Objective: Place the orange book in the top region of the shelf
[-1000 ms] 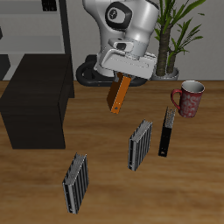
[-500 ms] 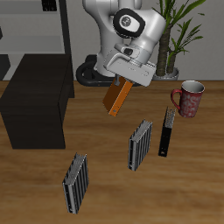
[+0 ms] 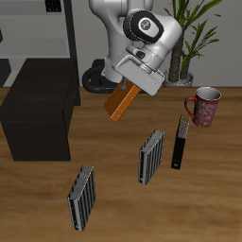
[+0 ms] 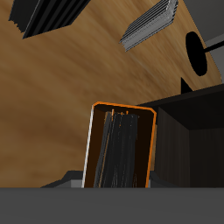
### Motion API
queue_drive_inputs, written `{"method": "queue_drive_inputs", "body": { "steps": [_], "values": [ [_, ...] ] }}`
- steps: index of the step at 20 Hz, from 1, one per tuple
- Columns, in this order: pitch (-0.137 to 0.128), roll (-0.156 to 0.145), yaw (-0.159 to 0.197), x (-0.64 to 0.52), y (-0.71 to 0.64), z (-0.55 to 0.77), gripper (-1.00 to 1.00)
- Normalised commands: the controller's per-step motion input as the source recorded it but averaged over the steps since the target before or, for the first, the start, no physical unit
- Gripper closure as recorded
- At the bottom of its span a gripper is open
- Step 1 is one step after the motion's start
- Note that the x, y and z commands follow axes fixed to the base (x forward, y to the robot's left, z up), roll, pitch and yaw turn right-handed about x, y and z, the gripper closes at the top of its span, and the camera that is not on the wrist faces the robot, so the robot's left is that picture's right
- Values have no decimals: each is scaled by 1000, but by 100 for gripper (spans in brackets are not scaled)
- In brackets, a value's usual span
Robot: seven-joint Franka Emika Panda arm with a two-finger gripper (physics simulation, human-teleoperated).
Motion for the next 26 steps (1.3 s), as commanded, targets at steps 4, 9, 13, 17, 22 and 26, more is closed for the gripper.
{"method": "queue_drive_inputs", "body": {
  "steps": [4,9,13,17,22,26],
  "values": [
    [-37,-134,20,92,-212,51,100],
    [-9,-80,47,150,-166,-62,100],
    [19,-94,17,205,-148,-149,100],
    [44,-87,6,103,-142,-116,100],
    [12,-62,22,18,-109,-11,100],
    [-2,-74,-17,30,-182,23,100]
  ]
}}
